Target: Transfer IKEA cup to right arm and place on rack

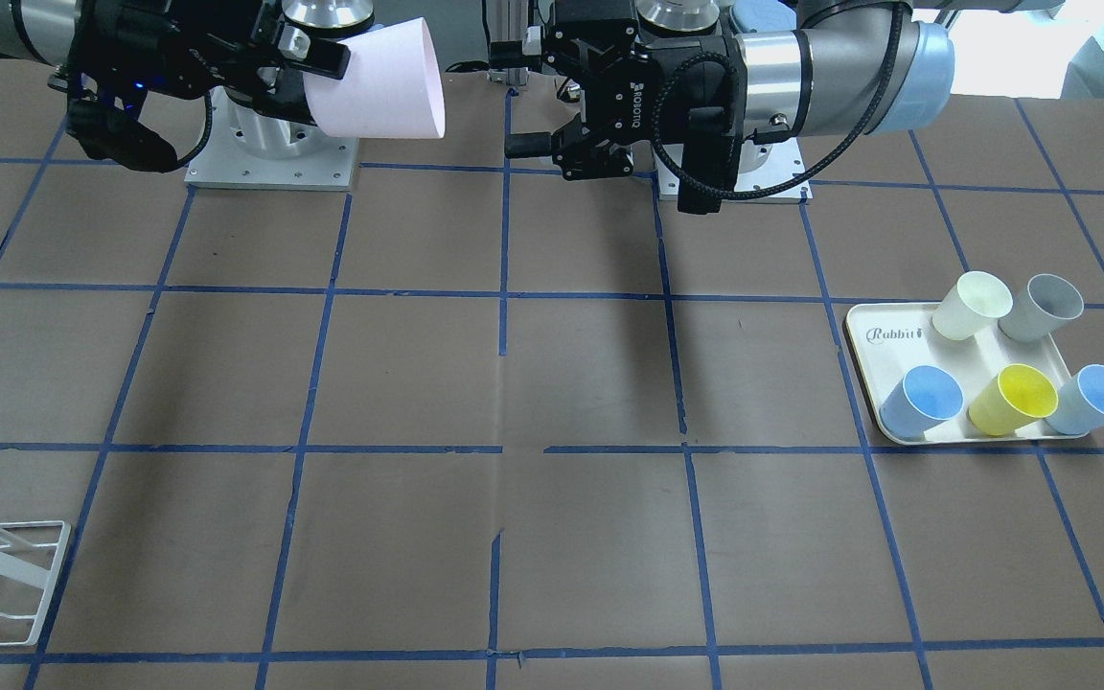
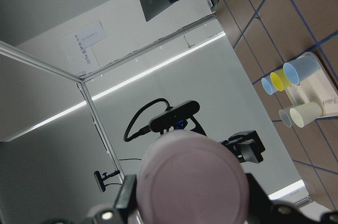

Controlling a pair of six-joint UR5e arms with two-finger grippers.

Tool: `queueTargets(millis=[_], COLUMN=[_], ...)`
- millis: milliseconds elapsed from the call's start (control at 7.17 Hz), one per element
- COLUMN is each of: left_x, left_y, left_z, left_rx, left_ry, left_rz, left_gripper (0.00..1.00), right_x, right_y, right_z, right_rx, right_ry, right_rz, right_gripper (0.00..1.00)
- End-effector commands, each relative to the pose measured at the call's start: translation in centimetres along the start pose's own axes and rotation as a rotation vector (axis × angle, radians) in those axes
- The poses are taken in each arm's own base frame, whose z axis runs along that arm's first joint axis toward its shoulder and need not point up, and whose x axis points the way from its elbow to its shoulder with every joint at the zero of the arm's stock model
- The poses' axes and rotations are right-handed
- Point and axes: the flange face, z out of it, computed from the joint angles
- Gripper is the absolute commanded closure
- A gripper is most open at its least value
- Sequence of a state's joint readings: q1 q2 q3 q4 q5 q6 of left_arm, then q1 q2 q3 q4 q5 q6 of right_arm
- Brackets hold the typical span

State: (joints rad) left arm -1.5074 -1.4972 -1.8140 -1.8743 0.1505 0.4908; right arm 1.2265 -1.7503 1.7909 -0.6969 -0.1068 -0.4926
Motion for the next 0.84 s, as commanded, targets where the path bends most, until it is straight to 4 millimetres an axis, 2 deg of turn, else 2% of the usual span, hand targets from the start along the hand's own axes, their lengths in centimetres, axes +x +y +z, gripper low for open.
queueTargets(millis=[0,140,279,419,558,698], left_x=[-0.8,-2.7,-4.6,-7.0,-8.9,-10.5], left_y=[-1.1,-2.2,-2.7,-3.4,-4.4,-5.8], left_z=[-3.5,-5.5,-6.0,-6.6,-7.4,-8.1], left_rx=[0.025,0.024,-0.014,-0.040,-0.071,-0.070], left_ry=[-0.104,-0.185,-0.319,-0.455,-0.598,-0.741], left_rz=[-0.050,-0.057,-0.021,-0.028,-0.023,0.009], left_gripper=[0.08,0.08,0.08,0.08,0.08,0.02], right_x=[0.4,-0.5,-2.4,-3.0,-3.6,-3.9], right_y=[-1.0,-1.2,-0.9,-0.8,-0.9,-1.2], right_z=[-4.4,-6.3,-8.0,-9.0,-10.3,-11.6], right_rx=[0.025,0.033,0.027,0.012,0.044,0.085], right_ry=[0.100,0.181,0.361,0.540,0.733,0.914], right_rz=[-0.007,-0.072,-0.206,-0.290,-0.430,-0.511], right_gripper=[0.78,0.80,0.86,0.94,0.96,0.95])
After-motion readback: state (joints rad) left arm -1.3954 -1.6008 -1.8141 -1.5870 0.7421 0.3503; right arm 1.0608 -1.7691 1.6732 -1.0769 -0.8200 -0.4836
